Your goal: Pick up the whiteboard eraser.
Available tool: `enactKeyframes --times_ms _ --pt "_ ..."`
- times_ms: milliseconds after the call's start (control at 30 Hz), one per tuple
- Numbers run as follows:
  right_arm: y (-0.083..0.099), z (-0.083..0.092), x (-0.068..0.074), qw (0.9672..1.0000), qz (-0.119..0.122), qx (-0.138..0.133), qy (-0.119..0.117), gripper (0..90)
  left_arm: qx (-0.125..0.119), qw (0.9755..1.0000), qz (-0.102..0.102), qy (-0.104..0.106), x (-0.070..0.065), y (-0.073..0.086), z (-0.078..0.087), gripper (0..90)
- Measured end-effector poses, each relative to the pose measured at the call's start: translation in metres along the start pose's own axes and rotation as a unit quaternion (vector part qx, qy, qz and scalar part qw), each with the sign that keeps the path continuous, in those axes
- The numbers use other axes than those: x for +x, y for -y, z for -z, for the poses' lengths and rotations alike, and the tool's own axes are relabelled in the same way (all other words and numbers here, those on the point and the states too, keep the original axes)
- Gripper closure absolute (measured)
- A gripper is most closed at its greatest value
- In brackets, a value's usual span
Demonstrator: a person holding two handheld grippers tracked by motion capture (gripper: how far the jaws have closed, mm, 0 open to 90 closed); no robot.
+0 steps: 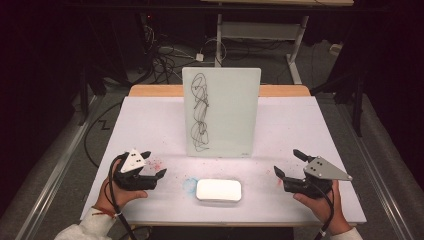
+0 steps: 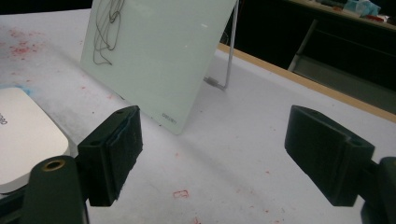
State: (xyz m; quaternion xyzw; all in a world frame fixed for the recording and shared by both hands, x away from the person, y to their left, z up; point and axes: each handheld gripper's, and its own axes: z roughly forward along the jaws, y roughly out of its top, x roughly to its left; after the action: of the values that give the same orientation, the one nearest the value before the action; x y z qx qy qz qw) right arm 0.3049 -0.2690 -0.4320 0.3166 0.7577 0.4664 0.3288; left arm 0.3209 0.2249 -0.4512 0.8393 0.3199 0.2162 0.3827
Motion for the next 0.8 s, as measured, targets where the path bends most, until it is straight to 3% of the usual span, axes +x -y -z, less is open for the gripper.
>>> enactKeyframes --times_ms 67,200,267,400,500,567,700,800 --pt "0.000 -0.001 -0.001 1.0000 -0.004 0.002 -0.005 20.0 -0.001 0.9999 -0.002 0.014 -0.001 -0.002 0.001 18.3" --pt "0.001 -0.002 -0.001 0.9999 -0.003 0.008 -0.007 20.1 -0.002 0.9996 -0.025 0.015 -0.008 -0.009 0.004 17.9" --pt "0.001 -0.003 0.000 0.9999 0.000 0.013 -0.010 20.3 0.002 0.9991 -0.025 0.035 -0.012 -0.013 0.005 18.6" --pt "0.000 -0.006 0.001 0.9998 0.003 0.016 -0.015 20.3 0.017 0.9973 -0.048 0.053 -0.022 -0.023 0.001 17.7" --pt "0.002 -0.011 0.004 0.9993 0.004 0.027 -0.028 20.3 0.022 0.9926 -0.079 0.089 -0.039 -0.043 -0.006 18.4" --pt "0.003 -0.013 0.005 0.9989 0.005 0.033 -0.033 20.3 0.029 0.9878 -0.098 0.118 -0.048 -0.053 -0.013 18.4" --pt "0.005 -0.015 0.005 0.9984 0.007 0.039 -0.040 20.2 0.060 0.9757 -0.134 0.163 -0.070 -0.068 -0.035 18.3" --pt "0.006 -0.017 0.005 0.9980 0.005 0.045 -0.045 20.2 0.089 0.9642 -0.164 0.189 -0.088 -0.077 -0.054 18.3"
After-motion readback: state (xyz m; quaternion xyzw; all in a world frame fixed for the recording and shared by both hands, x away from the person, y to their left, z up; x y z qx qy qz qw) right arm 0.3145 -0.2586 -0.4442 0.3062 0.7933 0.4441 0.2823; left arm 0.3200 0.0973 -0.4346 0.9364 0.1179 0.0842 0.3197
